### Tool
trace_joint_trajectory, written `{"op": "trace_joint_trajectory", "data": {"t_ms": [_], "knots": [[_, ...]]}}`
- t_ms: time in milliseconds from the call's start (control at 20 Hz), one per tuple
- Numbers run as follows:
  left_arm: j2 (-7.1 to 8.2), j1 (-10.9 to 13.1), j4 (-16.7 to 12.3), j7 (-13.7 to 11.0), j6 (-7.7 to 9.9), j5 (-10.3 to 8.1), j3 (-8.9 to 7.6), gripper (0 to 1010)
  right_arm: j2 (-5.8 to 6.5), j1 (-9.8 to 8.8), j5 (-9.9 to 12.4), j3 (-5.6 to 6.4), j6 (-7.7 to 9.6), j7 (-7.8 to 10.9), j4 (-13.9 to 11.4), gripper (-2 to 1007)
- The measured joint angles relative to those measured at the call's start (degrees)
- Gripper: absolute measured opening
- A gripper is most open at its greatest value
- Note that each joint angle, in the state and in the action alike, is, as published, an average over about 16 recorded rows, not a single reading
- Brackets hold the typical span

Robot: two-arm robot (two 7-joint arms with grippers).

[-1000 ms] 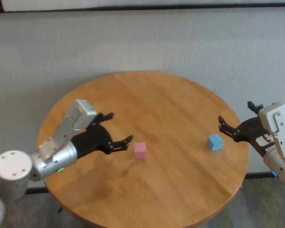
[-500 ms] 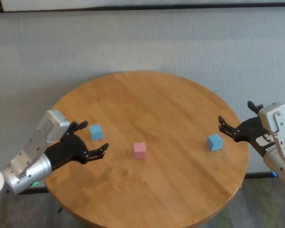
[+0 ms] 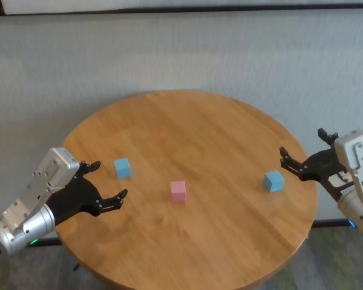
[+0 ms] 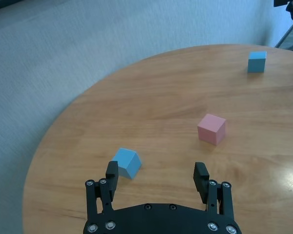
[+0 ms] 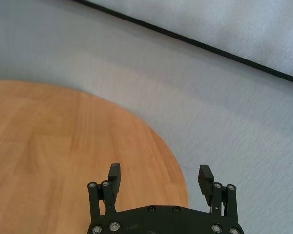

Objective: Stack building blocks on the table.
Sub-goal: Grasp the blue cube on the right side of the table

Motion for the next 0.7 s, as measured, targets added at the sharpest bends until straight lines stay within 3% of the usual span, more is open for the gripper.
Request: {"op": "trace_joint_trajectory", "data": {"t_ms": [400,700], "knots": [[-0.15,-0.25,0.32,-0.17,-0.17,0.02,0.14,1002,-0.58,-4.08,3.12,2.27,4.26,-0.13,-4.77,1005],[-0.28,-0.48,0.59,-0.28,-0.39,-0.03,0.27,1002,-2.70,-4.16,3.41,1.97,7.30,0.09,-3.42,1005]]}}
